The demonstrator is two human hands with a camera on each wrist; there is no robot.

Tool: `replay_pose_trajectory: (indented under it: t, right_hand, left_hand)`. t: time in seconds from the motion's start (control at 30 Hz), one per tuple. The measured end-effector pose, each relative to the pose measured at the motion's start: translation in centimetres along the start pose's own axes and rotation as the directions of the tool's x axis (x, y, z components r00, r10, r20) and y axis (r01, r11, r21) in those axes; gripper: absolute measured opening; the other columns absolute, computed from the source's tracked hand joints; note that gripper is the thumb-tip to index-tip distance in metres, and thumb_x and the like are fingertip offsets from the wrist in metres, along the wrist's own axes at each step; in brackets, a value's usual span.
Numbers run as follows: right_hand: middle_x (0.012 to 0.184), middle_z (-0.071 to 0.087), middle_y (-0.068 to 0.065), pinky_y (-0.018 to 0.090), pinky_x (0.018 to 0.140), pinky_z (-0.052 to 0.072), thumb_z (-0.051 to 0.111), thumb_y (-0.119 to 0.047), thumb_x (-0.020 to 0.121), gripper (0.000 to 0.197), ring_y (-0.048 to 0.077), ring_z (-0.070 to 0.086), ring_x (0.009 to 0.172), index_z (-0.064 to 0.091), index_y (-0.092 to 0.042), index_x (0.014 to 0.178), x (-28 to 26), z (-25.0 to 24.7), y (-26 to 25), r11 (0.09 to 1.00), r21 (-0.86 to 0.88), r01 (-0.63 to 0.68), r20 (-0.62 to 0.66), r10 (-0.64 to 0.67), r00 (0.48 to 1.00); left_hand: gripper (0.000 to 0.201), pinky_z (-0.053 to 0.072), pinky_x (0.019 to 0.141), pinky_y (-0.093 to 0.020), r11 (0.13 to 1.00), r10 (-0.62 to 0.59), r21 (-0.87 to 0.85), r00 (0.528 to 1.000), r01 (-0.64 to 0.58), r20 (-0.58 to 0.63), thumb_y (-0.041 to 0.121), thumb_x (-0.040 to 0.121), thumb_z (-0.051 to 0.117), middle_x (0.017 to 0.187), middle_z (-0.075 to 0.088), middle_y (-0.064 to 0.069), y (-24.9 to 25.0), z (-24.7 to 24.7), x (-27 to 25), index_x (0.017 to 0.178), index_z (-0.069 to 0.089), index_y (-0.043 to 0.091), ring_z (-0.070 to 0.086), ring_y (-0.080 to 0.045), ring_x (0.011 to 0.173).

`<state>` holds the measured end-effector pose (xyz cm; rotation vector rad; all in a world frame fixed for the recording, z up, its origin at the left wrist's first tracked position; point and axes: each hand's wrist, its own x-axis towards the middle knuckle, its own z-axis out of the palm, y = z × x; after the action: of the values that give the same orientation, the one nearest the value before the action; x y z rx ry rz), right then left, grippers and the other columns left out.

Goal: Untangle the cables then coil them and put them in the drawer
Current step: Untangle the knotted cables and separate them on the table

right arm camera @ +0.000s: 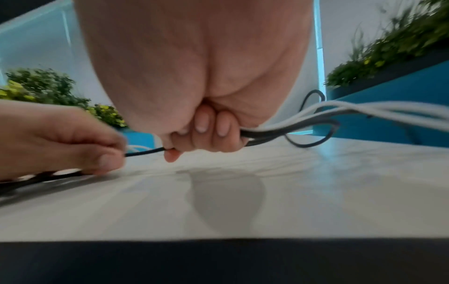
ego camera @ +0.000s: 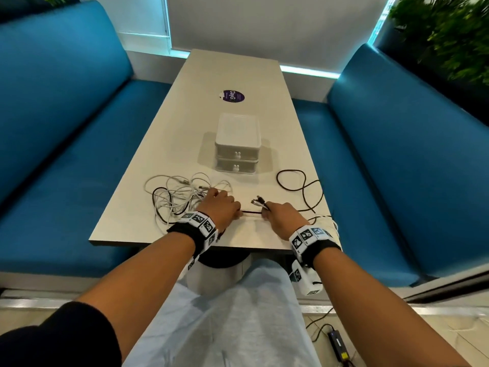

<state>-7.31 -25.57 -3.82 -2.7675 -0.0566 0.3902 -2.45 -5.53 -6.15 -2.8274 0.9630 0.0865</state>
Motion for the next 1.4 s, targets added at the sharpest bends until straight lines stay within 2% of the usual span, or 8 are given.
replay_pose_trajectory:
  t: [0.2,0.4,0.5,0.6,0.8,0.9,1.1,1.4]
  right_hand:
    - [0.079,0.056,0.006,0.039,0.068,0.053,0.036,-0.032,0.103,0.026,0.027,0.059,0.071,0.055,-0.017,0.110,-0.6,-1.4,3.9,0.978,-0.131,-0.162,-0.082,0.152,0.985]
    - [0.094,0.063,0.016,0.039,0.069,0.051,0.032,-0.030,0.104,0.029,0.035,0.061,0.081,0.052,-0.010,0.110,-0.7,-0.3,3.5,0.973,-0.027,-0.227,-0.190,0.218,0.957]
    - [0.102,0.064,0.023,0.037,0.070,0.044,0.028,-0.033,0.105,0.036,0.041,0.061,0.092,0.049,-0.009,0.122,-0.4,-0.3,2.2,0.975,0.078,-0.208,-0.252,0.221,0.942]
    - [0.096,0.065,0.024,0.039,0.068,0.046,0.029,-0.035,0.105,0.037,0.042,0.061,0.085,0.048,-0.012,0.126,0.2,-0.1,0.1,0.991,0.118,-0.066,-0.267,0.096,0.959]
    - [0.098,0.064,0.020,0.037,0.066,0.041,0.041,-0.025,0.100,0.021,0.040,0.060,0.089,0.050,-0.012,0.114,1.2,2.3,-2.7,0.999,-0.019,0.042,-0.097,-0.044,0.994]
    - [0.096,0.063,0.019,0.037,0.063,0.040,0.040,-0.023,0.101,0.020,0.040,0.060,0.086,0.046,-0.012,0.117,1.1,2.9,-2.6,0.995,-0.094,0.036,-0.102,-0.046,0.994]
    - [0.095,0.060,0.015,0.037,0.060,0.041,0.035,-0.021,0.102,0.029,0.035,0.060,0.079,0.039,-0.017,0.130,0.1,0.9,-0.2,0.928,-0.371,0.037,-0.083,-0.073,0.994]
    - [0.076,0.049,0.004,0.036,0.055,0.041,0.038,-0.010,0.097,0.028,0.028,0.050,0.062,0.040,-0.019,0.124,-1.0,-1.9,3.5,0.891,-0.443,-0.100,-0.171,0.026,0.985]
  left_hand:
    - [0.036,0.027,0.099,-0.044,1.000,-0.022,-0.015,0.999,0.022,-0.025,0.042,0.104,0.028,0.111,0.065,0.003,-0.8,0.4,-0.7,0.115,0.058,0.027,0.049,-0.024,0.112]
    - [0.029,0.023,0.101,-0.045,0.999,-0.048,-0.009,0.992,0.050,0.112,0.026,0.103,0.029,0.103,0.067,-0.001,0.2,-0.7,-0.4,0.120,0.052,0.027,0.049,-0.026,0.112]
    - [0.028,0.021,0.102,-0.047,0.997,-0.046,-0.053,0.990,0.053,0.132,0.023,0.102,0.030,0.101,0.067,-0.004,0.1,-1.0,-0.1,0.120,0.051,0.025,0.049,-0.028,0.110]
    - [0.026,0.021,0.100,-0.047,0.996,-0.051,-0.073,0.992,0.059,0.115,0.025,0.102,0.031,0.099,0.068,-0.007,0.6,-1.4,0.3,0.117,0.053,0.023,0.052,-0.031,0.107]
    - [0.040,0.027,0.098,-0.048,0.999,-0.040,-0.018,0.998,0.041,0.048,0.008,0.092,0.040,0.110,0.064,0.000,1.8,-1.9,0.4,0.122,0.058,0.028,0.050,-0.028,0.111]
    - [0.026,0.028,0.098,-0.048,0.999,-0.045,-0.013,0.999,0.045,0.012,0.018,0.099,0.040,0.111,0.064,-0.002,1.6,-1.3,0.1,0.114,0.061,0.020,0.049,-0.028,0.112]
    - [0.034,0.025,0.104,-0.047,1.000,-0.029,0.008,0.999,0.029,-0.020,0.037,0.103,0.033,0.112,0.065,0.000,0.5,-0.1,-0.3,0.115,0.059,0.019,0.049,-0.026,0.114]
    - [0.024,0.024,0.106,-0.045,1.000,0.005,0.030,0.983,0.000,-0.183,0.028,0.101,0.039,0.113,0.059,0.001,0.6,-0.6,0.4,0.112,0.060,0.021,0.052,-0.024,0.109]
